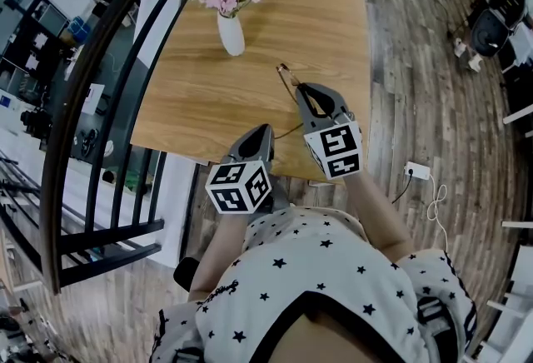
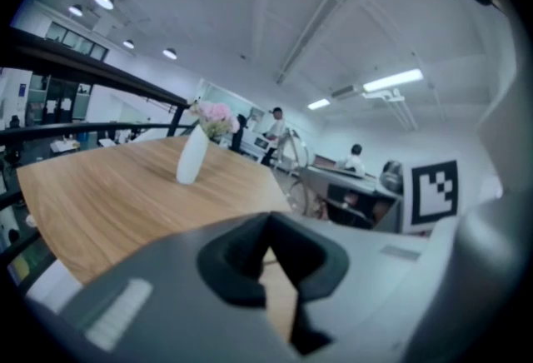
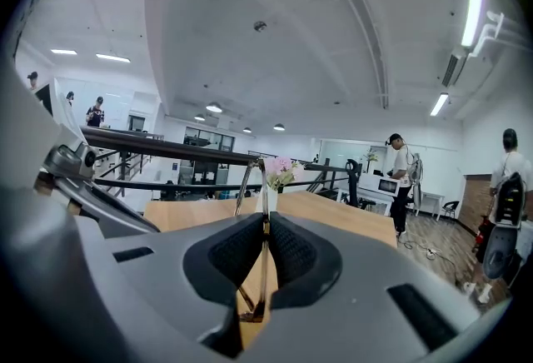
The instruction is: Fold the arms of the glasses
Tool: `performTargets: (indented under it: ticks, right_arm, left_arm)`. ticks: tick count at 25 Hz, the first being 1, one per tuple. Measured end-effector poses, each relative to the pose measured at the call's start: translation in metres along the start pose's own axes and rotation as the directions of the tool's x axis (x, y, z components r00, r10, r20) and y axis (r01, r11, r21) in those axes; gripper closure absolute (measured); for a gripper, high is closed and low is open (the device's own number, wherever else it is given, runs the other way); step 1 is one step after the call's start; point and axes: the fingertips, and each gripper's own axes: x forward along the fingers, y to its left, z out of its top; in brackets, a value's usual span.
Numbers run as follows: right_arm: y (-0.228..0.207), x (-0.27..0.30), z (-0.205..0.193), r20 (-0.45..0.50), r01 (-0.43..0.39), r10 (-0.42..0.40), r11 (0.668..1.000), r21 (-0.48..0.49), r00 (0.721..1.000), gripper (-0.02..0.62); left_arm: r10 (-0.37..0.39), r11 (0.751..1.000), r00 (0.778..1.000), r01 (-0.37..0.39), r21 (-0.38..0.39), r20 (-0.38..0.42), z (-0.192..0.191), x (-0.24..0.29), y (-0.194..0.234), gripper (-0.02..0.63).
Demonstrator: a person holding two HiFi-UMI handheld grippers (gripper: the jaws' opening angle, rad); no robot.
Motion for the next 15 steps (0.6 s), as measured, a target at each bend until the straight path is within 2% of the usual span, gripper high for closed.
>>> performTargets:
  ticks: [9, 15]
  right_arm:
    - [-0.015, -0.001, 0.005, 0.017, 0.033, -0.033, 0.999, 0.024, 0.999, 0.563]
    - [-0.020, -0.001, 0.011, 0.033, 0.038, -0.039, 0.999, 0.039, 0.999, 0.563]
  left_arm:
    - [0.072, 0.997, 0.997, -0.073, -0.033, -0.009, -0.015, -0.013, 0.025, 0.597]
    - [0.083, 0.996, 0.995, -0.085, -0.035, -0.049, -0.030, -0.010, 0.028, 0.597]
